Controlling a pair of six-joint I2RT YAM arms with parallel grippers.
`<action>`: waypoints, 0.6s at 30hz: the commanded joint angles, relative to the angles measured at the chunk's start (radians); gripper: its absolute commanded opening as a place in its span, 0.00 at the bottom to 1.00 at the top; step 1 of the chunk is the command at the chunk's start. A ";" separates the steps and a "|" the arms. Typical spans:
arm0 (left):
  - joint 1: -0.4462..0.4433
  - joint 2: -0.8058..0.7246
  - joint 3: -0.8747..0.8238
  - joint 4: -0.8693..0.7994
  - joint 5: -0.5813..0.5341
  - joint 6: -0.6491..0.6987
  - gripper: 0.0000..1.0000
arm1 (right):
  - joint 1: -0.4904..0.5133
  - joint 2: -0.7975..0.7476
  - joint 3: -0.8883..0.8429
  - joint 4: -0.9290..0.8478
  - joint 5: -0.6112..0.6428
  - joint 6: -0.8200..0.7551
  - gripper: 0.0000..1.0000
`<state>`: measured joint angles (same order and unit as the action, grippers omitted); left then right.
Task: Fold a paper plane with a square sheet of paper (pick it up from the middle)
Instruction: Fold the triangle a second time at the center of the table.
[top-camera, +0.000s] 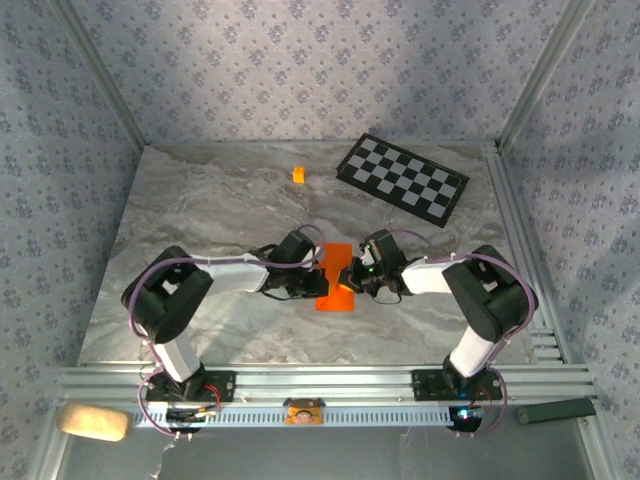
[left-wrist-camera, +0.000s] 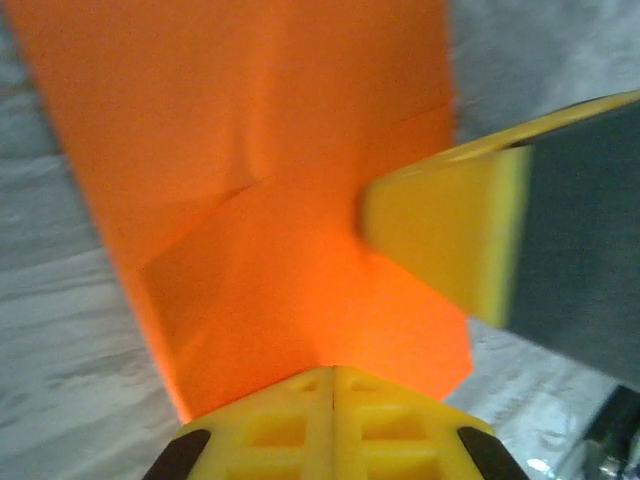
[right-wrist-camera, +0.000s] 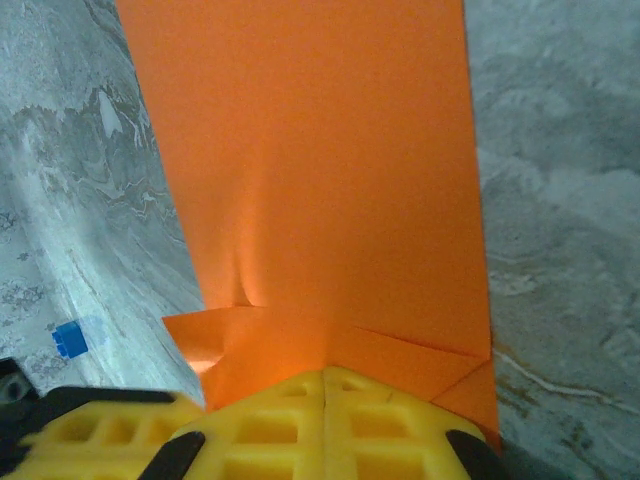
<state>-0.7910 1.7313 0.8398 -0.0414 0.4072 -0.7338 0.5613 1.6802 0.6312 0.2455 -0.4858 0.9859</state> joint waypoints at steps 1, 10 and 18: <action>0.003 0.017 -0.034 -0.045 -0.037 0.014 0.04 | -0.014 0.013 -0.026 -0.132 0.091 -0.007 0.01; -0.004 0.005 -0.131 -0.026 -0.072 -0.004 0.01 | -0.001 -0.091 0.025 -0.129 0.061 -0.064 0.04; -0.009 0.007 -0.103 -0.044 -0.084 0.007 0.00 | 0.058 -0.004 0.039 -0.050 0.003 -0.036 0.04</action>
<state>-0.7929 1.7092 0.7605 0.0574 0.3893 -0.7349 0.6044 1.6272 0.6533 0.1806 -0.4614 0.9489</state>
